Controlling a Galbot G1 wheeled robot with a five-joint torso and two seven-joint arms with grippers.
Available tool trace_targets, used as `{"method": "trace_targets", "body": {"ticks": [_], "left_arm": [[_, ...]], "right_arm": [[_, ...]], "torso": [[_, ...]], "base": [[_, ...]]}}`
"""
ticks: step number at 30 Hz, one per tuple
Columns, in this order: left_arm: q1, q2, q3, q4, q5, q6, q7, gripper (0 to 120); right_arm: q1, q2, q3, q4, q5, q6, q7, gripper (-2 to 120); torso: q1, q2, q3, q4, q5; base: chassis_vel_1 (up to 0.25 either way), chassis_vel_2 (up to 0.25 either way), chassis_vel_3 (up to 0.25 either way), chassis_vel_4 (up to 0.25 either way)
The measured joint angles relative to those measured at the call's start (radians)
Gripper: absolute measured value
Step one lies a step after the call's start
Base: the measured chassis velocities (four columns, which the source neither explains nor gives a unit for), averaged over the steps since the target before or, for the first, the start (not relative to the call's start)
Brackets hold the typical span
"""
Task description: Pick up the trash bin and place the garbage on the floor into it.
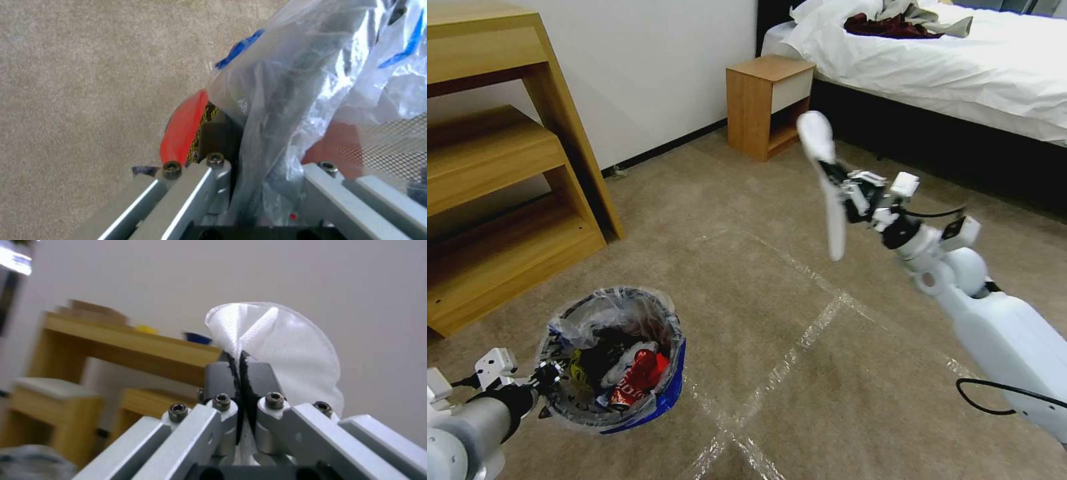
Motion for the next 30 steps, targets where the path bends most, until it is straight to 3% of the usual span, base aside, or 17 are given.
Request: {"method": "trace_targets", "body": {"ticks": [6,9,14,18,30], "left_arm": [[0.002,-0.016,0.004,0.0,0.013,0.0,0.003,0],[0.004,-0.023,0.003,0.0,0.017,0.0,0.004,0],[0.006,-0.023,-0.001,0.002,0.018,0.0,0.004,0],[0.005,-0.029,0.002,0.008,0.022,0.0,0.007,0],[0.01,-0.047,0.005,0.007,0.03,0.0,0.009,0]], "right_arm": [[0.08,0.063,-0.166,0.011,0.01,0.005,0.011,0],[0.152,0.137,-0.277,-0.001,0.021,0.011,0.029,0],[0.211,0.205,-0.344,-0.024,0.023,0.014,0.038,0],[0.277,0.303,-0.41,-0.048,0.03,0.013,0.038,0],[0.303,0.476,-0.52,-0.123,0.002,0.019,0.028,0]], "torso": [[0.0,0.0,0.0,0.0001,-0.0004],[0.0,0.0,0.0,0.0002,-0.0007],[0.0,0.0,0.0,0.0001,-0.0001],[0.0,0.0,0.0,0.0001,-0.0004],[0.0,0.0,0.0,0.0001,0.0]], "base": [[0.0,0.0,0.0,0.0],[0.0,0.0,0.0,0.0],[0.0,0.0,0.0,0.0],[0.0,0.0,0.0,0.0],[0.0,0.0,0.0,0.0]]}}
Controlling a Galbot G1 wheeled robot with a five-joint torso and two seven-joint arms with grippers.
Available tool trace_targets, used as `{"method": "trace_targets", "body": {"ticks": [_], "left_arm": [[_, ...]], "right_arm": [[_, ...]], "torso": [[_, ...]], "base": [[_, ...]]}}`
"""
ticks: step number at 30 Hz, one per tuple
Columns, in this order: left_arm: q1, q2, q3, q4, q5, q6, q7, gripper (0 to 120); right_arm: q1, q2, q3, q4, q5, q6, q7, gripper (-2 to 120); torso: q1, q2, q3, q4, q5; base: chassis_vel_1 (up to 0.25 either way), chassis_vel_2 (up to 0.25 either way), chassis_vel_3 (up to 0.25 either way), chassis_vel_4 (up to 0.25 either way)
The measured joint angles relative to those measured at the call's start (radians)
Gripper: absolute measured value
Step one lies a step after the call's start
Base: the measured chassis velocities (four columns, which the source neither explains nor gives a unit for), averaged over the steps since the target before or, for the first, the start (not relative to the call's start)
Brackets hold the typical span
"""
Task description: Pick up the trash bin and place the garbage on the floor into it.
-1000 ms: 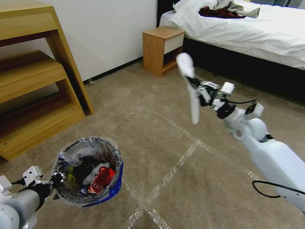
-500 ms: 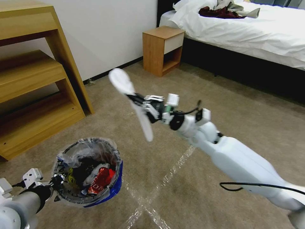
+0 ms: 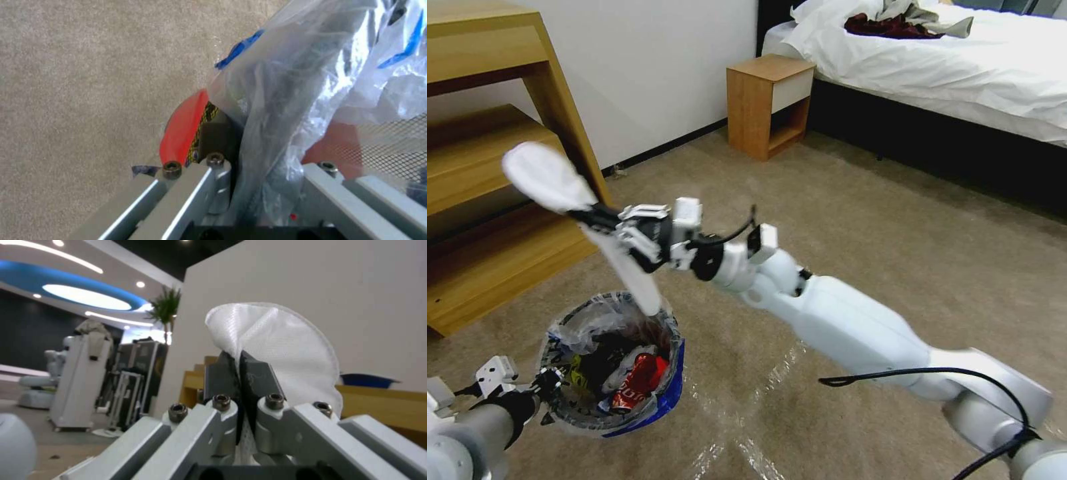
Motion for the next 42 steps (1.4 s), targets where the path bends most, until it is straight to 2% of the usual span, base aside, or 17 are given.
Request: {"method": "trace_targets", "body": {"ticks": [7,32,35,39,41,42], "left_arm": [[0.002,-0.011,-0.002,-0.007,0.002,0.0,0.0,0],[0.017,-0.019,-0.005,-0.019,0.006,0.0,0.001,0],[0.019,-0.018,-0.006,-0.019,0.006,0.0,0.001,0],[0.017,-0.018,-0.007,-0.019,0.006,0.0,0.001,0],[0.017,-0.018,-0.007,-0.019,0.006,0.0,0.001,0],[0.017,-0.018,-0.007,-0.019,0.006,0.0,0.001,0]], "right_arm": [[-0.044,0.058,-0.06,-0.065,-0.039,0.017,-0.006,0],[-0.157,0.068,-0.055,-0.157,-0.103,0.065,-0.026,0],[-0.165,0.067,-0.058,-0.163,-0.121,0.073,-0.024,7],[-0.177,0.062,-0.064,-0.172,-0.138,0.072,-0.03,30],[-0.179,0.062,-0.064,-0.172,-0.139,0.071,-0.029,32],[-0.182,0.063,-0.067,-0.172,-0.14,0.071,-0.029,38]], "torso": [[0.0,0.0,0.0,0.0,0.0],[0.0,0.0,0.0,0.0,0.0002],[0.0,0.0,0.0,0.0,0.0002],[0.0,0.0,0.0,0.0,0.0002],[0.0,0.0,0.0,0.0,0.0002],[0.0,0.0,0.0,0.0,0.0002]], "base": [[0.0,0.0,0.0,0.0],[0.0,0.0,0.0,0.0],[0.0,0.0,0.0,0.0],[0.0,0.0,0.0,0.0],[0.0,0.0,0.0,0.0],[0.0,0.0,0.0,0.0]]}}
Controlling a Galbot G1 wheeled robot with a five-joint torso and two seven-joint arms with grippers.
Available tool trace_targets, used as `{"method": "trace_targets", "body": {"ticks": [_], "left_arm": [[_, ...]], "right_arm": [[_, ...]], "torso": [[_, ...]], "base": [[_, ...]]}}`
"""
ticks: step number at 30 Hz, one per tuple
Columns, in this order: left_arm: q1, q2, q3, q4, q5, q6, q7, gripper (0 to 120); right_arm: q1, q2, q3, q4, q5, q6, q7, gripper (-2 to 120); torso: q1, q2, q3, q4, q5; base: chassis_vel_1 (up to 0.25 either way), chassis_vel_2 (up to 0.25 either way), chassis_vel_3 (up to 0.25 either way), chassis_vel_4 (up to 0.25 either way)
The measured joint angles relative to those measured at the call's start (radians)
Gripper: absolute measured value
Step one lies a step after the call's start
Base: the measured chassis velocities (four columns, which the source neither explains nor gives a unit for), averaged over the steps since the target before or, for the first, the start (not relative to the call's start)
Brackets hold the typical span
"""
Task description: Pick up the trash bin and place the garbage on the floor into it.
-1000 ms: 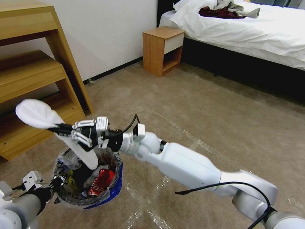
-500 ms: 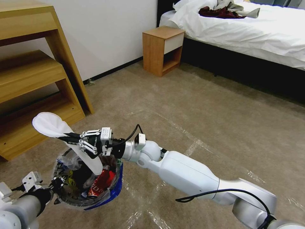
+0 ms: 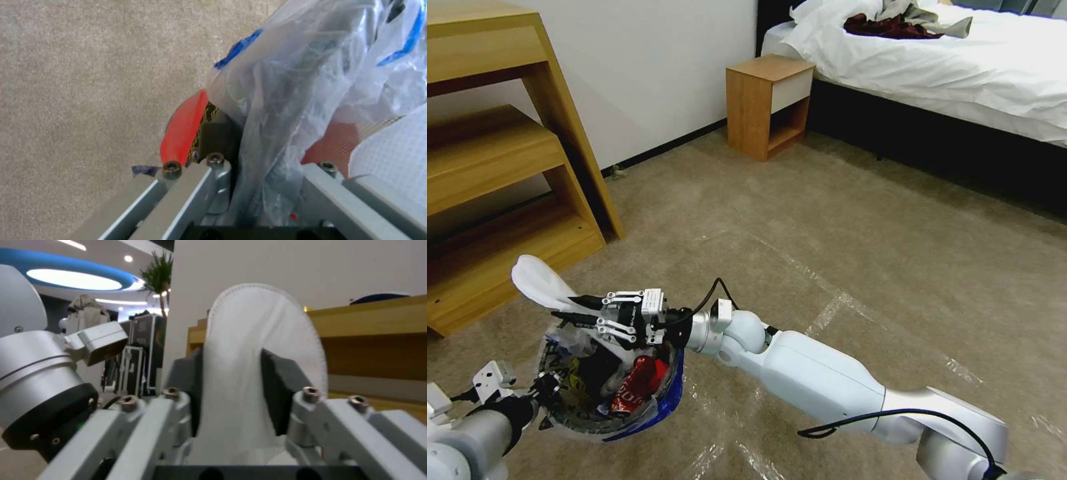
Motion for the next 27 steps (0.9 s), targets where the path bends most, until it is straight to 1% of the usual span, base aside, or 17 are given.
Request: {"method": "trace_targets", "body": {"ticks": [1,2,6,7,8,9,10,11,12,14,16,17,18,23,26,27], "left_arm": [[0.001,0.001,0.0,0.0,0.0,0.0,0.0,0],[0.001,0.001,0.0,0.0,0.0,0.0,0.0,0],[0.0,0.008,-0.007,0.0,-0.004,0.0,0.0,0],[0.0,0.008,-0.007,0.0,-0.004,0.0,0.0,0],[-0.001,0.009,-0.007,0.0,-0.004,0.0,0.0,0],[-0.003,0.01,-0.007,0.0,-0.004,0.0,0.0,0],[-0.004,0.01,-0.007,0.0,-0.005,0.0,0.0,0],[-0.004,0.01,-0.007,0.0,-0.005,0.0,0.0,0],[-0.005,0.011,-0.007,0.0,-0.005,0.0,0.0,0],[-0.006,0.012,-0.009,0.0,-0.006,0.0,0.0,0],[-0.006,0.013,-0.01,0.0,-0.006,0.0,0.0,0],[-0.006,0.014,-0.012,0.0,-0.008,0.0,0.0,0],[-0.005,0.015,-0.015,0.0,-0.009,0.0,0.0,0],[-0.004,0.016,-0.018,0.0,-0.012,0.0,-0.001,0],[-0.003,0.017,-0.021,0.0,-0.013,0.0,-0.002,0],[-0.002,0.017,-0.024,0.0,-0.015,0.0,-0.003,0]], "right_arm": [[-0.002,0.001,-0.005,-0.001,-0.001,0.0,0.0,42],[-0.002,0.001,-0.005,-0.001,-0.001,0.0,0.0,42],[-0.003,0.0,-0.014,-0.001,-0.001,-0.01,0.001,60],[-0.003,0.0,-0.014,-0.001,-0.001,-0.01,0.001,60],[-0.003,0.0,-0.015,0.0,-0.001,-0.012,0.001,63],[-0.003,-0.001,-0.016,0.002,-0.001,-0.016,0.004,70],[-0.003,-0.001,-0.017,0.003,-0.001,-0.016,0.006,73],[-0.003,-0.001,-0.017,0.003,-0.001,-0.016,0.006,73],[-0.003,-0.002,-0.018,0.003,-0.002,-0.016,0.006,77],[-0.001,-0.003,-0.02,0.004,-0.006,-0.016,0.01,90],[0.0,-0.004,-0.021,0.003,-0.008,-0.016,0.01,92],[0.002,-0.005,-0.021,0.003,-0.009,-0.015,0.011,97],[0.003,-0.006,-0.022,0.003,-0.011,-0.014,0.011,99],[0.006,-0.012,-0.021,0.012,-0.013,-0.01,0.011,100],[0.009,-0.023,-0.012,0.033,-0.009,-0.015,0.011,100],[0.014,-0.037,0.007,0.058,-0.001,-0.022,0.017,100]], "torso": [[0.0,0.0,0.0,0.0,0.0],[0.0,0.0,0.0,0.0,0.0],[0.0,0.0,0.0,0.0,0.0],[0.0,0.0,0.0,0.0,0.0],[0.0,0.0,0.0,0.0,0.0],[0.0,0.0,0.0,0.0,0.0],[0.0,0.0,0.0,0.0,0.0],[0.0,0.0,0.0,0.0,0.0],[0.0,0.0,0.0,0.0,0.0],[0.0,0.0,0.0,0.0,0.0],[0.0,0.0,0.0,0.0,0.0],[0.0,0.0,0.0,0.0,0.0],[0.0,0.0,0.0,0.0,0.0],[0.0,0.0,0.0,0.0,0.0],[0.0,0.0,0.0,0.0002,0.0],[0.0,0.0,0.0,0.0001,0.0001]], "base": [[0.0,0.0,0.0,0.0],[0.0,0.0,0.0,0.0],[0.0,0.0,0.0,0.0],[0.0,0.0,0.0,0.0],[0.0,0.0,0.0,0.0],[0.0,0.0,0.0,0.0],[0.0,0.0,0.0,0.0],[0.0,0.0,0.0,0.0],[0.0,0.0,0.0,0.0],[0.0,0.0,0.0,0.0],[0.0,0.0,0.0,0.0],[0.0,0.0,0.0,0.0],[0.0,0.0,0.0,0.0],[0.0,0.0,0.0,0.0],[0.0,0.0,0.0,0.0],[0.0,0.0,0.0,0.0]]}}
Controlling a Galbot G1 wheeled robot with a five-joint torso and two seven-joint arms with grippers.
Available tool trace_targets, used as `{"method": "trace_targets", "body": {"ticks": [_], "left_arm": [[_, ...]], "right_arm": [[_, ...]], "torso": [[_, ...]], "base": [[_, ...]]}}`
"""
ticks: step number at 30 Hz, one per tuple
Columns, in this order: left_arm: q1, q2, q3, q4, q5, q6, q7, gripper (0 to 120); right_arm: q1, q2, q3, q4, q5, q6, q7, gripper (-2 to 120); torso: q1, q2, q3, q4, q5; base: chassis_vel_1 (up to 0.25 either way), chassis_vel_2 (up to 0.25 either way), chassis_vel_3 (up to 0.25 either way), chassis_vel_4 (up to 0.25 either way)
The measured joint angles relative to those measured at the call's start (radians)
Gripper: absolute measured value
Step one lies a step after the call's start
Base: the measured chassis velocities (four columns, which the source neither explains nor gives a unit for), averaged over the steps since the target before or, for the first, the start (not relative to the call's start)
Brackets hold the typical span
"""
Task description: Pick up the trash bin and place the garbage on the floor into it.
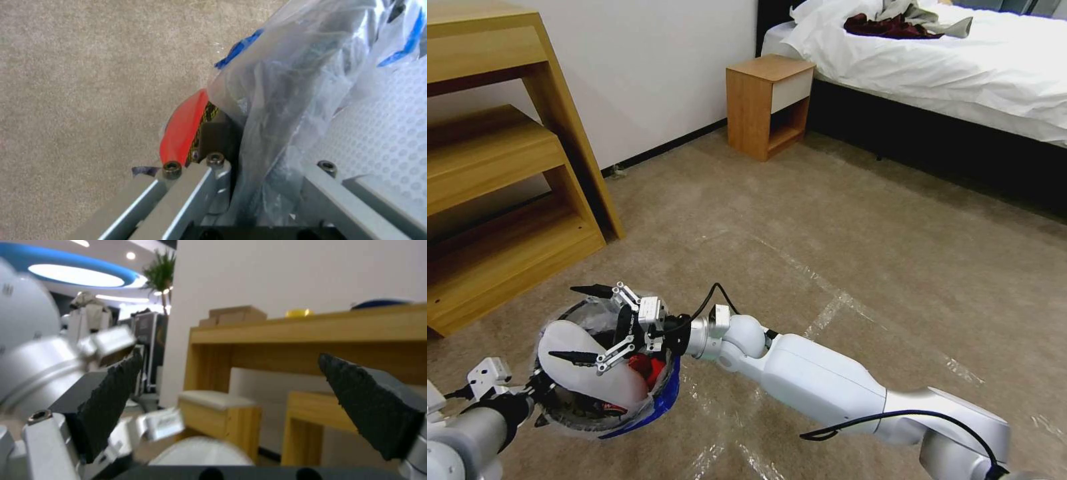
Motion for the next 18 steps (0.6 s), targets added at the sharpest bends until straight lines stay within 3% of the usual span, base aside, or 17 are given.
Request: {"method": "trace_targets", "body": {"ticks": [3,11,15,17,18], "left_arm": [[0.0,0.0,-0.001,0.0,-0.001,0.0,0.0,0],[0.0,-0.001,0.003,0.0,-0.002,0.0,-0.002,0],[0.0,0.001,-0.006,0.0,-0.01,0.0,-0.005,0],[0.001,0.0,-0.008,0.0,-0.011,0.0,-0.005,0],[0.002,-0.005,-0.009,0.0,-0.012,0.0,-0.006,0]], "right_arm": [[0.001,-0.014,0.032,0.03,0.003,-0.005,0.017,100],[-0.02,-0.113,0.271,0.138,-0.006,-0.068,0.216,100],[-0.047,-0.238,0.45,0.169,-0.083,-0.105,0.369,100],[-0.06,-0.266,0.485,0.182,-0.115,-0.11,0.407,100],[-0.083,-0.298,0.527,0.207,-0.177,-0.115,0.501,100]], "torso": [[0.0,0.0,0.0,-0.0001,0.0],[0.0,0.0,0.0,0.0001,0.0003],[0.0,0.0,0.0,-0.0002,0.0005],[0.0,0.0,0.0,-0.0004,0.0006],[0.0,0.0,0.0,-0.0005,0.0002]], "base": [[0.0,0.0,0.0,0.0],[0.0,0.0,0.0,0.0],[0.0,0.0,0.0,0.0],[0.0,0.0,0.0,0.0],[0.0,0.0,0.0,0.0]]}}
